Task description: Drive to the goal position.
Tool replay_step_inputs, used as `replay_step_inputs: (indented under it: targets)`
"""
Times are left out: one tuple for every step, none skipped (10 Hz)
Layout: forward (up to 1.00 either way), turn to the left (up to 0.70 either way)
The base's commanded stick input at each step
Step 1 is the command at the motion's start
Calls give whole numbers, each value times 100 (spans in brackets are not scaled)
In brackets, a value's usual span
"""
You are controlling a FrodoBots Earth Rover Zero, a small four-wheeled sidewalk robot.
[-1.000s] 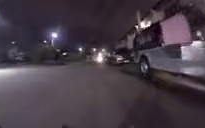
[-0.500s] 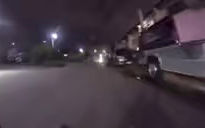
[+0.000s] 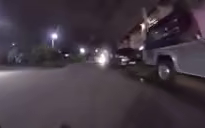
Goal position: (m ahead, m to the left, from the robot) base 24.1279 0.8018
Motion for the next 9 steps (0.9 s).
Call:
replay_step_inputs:
  targets:
    - [100, 0]
    - [100, 0]
    - [100, 0]
    - [100, 0]
    - [100, 0]
    - [100, 0]
    - [100, 0]
    - [100, 0]
    - [100, 0]
